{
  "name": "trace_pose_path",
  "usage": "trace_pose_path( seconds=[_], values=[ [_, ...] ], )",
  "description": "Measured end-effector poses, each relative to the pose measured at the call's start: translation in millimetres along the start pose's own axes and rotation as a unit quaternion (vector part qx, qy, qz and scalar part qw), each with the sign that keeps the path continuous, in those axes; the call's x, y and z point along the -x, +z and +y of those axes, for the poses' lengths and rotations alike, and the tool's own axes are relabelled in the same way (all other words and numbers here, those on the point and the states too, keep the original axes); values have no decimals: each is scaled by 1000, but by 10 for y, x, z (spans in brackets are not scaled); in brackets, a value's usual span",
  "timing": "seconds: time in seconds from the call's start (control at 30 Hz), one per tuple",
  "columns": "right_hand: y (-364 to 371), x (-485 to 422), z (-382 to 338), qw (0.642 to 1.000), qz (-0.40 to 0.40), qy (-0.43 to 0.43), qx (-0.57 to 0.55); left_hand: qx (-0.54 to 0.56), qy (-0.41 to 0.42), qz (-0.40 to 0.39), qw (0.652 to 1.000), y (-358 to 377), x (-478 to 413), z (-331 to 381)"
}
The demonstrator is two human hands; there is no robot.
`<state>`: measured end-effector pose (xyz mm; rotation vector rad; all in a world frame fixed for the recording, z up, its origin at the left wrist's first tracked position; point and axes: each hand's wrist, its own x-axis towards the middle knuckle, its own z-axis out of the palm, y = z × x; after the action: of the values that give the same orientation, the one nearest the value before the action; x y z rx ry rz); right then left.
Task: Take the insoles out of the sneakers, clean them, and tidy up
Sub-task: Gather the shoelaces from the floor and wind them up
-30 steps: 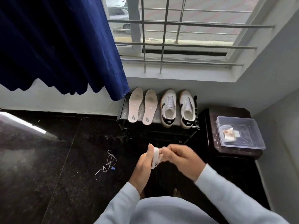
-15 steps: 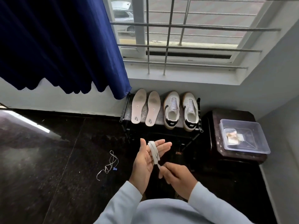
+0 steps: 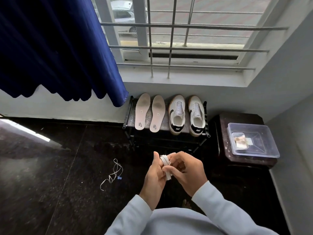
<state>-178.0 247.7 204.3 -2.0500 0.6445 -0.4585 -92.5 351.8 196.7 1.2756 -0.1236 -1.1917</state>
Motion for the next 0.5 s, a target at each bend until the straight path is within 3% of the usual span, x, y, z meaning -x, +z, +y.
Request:
trace_pose_path(
  seconds=[0.13, 0.27, 0.5],
  values=[
    [83, 43, -23, 994, 63, 71, -61, 34, 1, -8, 999, 5, -4, 10],
    [128, 47, -28, 986, 40, 121, -104, 22, 17, -6, 1000, 18, -8, 13],
    [201, 9, -26, 985, 17, 145, -88, 22, 23, -11, 999, 20, -35, 23]
  ],
)
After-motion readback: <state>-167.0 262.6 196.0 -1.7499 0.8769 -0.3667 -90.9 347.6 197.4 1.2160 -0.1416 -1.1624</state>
